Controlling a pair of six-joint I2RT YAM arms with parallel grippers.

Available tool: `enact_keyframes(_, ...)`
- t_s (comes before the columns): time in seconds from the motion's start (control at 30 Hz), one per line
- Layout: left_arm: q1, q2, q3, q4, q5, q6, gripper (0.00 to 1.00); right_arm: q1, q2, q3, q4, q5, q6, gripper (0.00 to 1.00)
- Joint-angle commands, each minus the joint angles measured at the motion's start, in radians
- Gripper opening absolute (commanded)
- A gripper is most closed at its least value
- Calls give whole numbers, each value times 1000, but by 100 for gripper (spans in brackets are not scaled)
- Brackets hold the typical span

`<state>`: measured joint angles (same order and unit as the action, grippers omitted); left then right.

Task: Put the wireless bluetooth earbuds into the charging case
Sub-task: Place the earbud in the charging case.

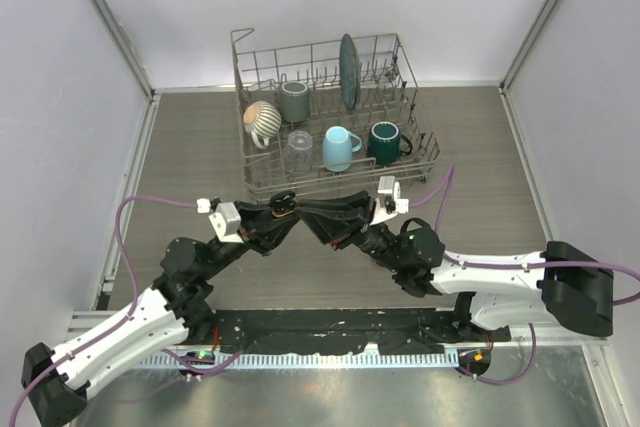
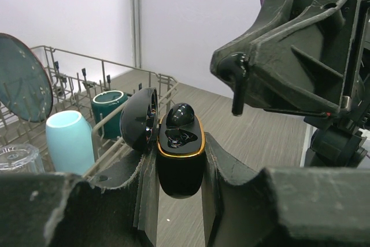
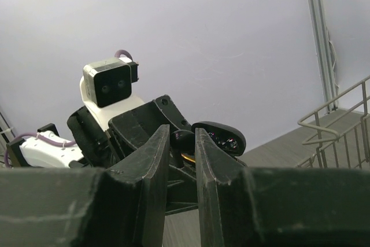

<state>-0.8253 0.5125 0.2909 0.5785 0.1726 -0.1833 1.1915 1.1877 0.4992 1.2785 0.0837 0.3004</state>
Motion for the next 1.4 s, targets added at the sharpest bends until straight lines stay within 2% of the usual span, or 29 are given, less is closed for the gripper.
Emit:
enact_keyframes(0.0,0,7,33,54,39,7,0,8,27,61,102,1,-1,1)
enact_keyframes(1.1,0,21,56,44,77,18,0,42,142,116,61,30,-32,1)
enact_keyframes(1.37,0,-12,50,55,50,22,0,69,132,85,42,99,-67,1)
